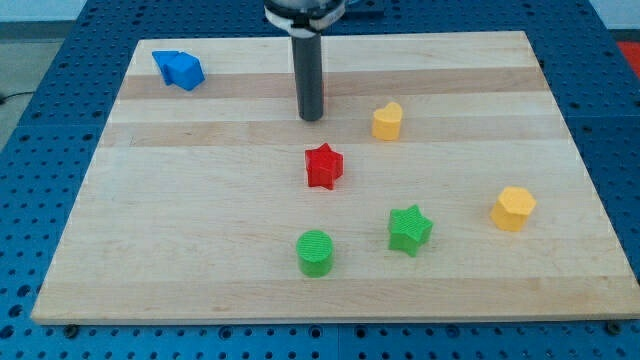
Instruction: Move the red blocks to the top center of the board
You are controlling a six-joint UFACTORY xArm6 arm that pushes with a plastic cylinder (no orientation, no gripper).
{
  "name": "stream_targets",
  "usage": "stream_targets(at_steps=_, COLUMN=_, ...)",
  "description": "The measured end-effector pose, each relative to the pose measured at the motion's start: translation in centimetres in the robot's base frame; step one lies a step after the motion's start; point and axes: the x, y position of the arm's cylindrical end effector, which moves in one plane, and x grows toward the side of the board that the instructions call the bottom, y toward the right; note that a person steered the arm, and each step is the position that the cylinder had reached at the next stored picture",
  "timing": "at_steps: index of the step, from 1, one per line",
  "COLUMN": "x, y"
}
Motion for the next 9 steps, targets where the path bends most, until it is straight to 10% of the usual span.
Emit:
stream_targets(at_steps=5, x=-5.0, y=3.9)
stream_targets(at_steps=9, x=3.7, y=-3.9)
